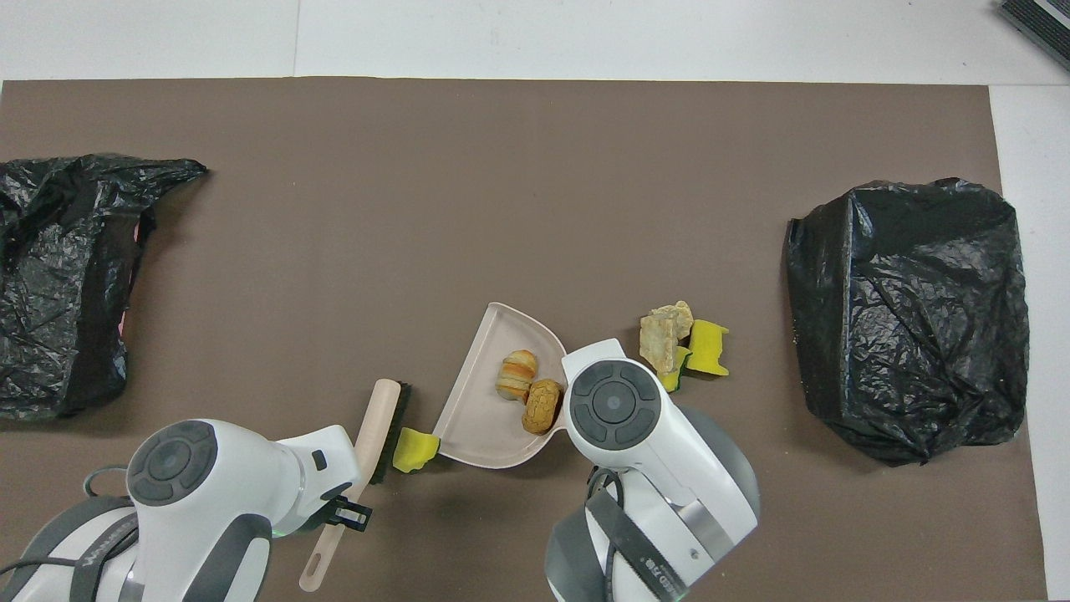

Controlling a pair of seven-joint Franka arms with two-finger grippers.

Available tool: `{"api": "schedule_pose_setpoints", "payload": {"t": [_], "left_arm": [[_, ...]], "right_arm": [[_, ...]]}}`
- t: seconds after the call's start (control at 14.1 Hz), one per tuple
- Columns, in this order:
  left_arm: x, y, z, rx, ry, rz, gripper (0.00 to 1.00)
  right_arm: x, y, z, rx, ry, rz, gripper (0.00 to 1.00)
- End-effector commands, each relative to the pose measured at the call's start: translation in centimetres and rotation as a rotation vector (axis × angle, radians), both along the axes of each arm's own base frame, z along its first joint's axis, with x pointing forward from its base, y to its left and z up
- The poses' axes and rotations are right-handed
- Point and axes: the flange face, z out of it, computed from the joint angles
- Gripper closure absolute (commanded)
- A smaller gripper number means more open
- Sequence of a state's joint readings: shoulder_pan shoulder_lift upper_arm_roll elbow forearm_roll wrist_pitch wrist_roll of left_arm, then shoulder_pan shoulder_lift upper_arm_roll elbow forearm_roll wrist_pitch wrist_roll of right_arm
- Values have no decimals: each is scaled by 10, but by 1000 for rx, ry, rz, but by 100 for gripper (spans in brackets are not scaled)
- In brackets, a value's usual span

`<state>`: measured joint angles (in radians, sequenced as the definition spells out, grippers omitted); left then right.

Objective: Sweep and dump trash in bin
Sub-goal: 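Sweep the remaining yellow sponge into the dustpan with the left gripper's brush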

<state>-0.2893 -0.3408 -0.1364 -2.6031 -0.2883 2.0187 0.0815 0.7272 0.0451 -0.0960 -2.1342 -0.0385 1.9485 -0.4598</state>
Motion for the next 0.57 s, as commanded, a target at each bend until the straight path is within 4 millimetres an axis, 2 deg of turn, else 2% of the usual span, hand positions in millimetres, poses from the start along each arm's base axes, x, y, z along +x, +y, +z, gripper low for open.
{"api": "schedule_pose_setpoints", "payload": {"t": [0.0, 0.07, 0.21, 0.28, 0.43, 0.5], "left_arm": [[31, 1, 3, -26, 13, 131, 100], [30, -4, 3, -8, 18, 185, 100], [16, -29, 2, 17, 29, 196, 100], [16, -37, 1, 14, 24, 216, 100], [29, -61, 9, -65, 27, 275, 100], [42, -74, 17, -89, 28, 299, 100]], "right_arm": [[-5, -5, 2, 5, -28, 0, 100], [-5, -5, 2, 5, -28, -2, 100], [-5, -5, 2, 5, -28, -2, 100], [-5, -5, 2, 5, -28, 0, 100], [-5, -5, 3, 7, -28, 9, 100], [-4, -6, 3, 8, -27, 17, 100]]}}
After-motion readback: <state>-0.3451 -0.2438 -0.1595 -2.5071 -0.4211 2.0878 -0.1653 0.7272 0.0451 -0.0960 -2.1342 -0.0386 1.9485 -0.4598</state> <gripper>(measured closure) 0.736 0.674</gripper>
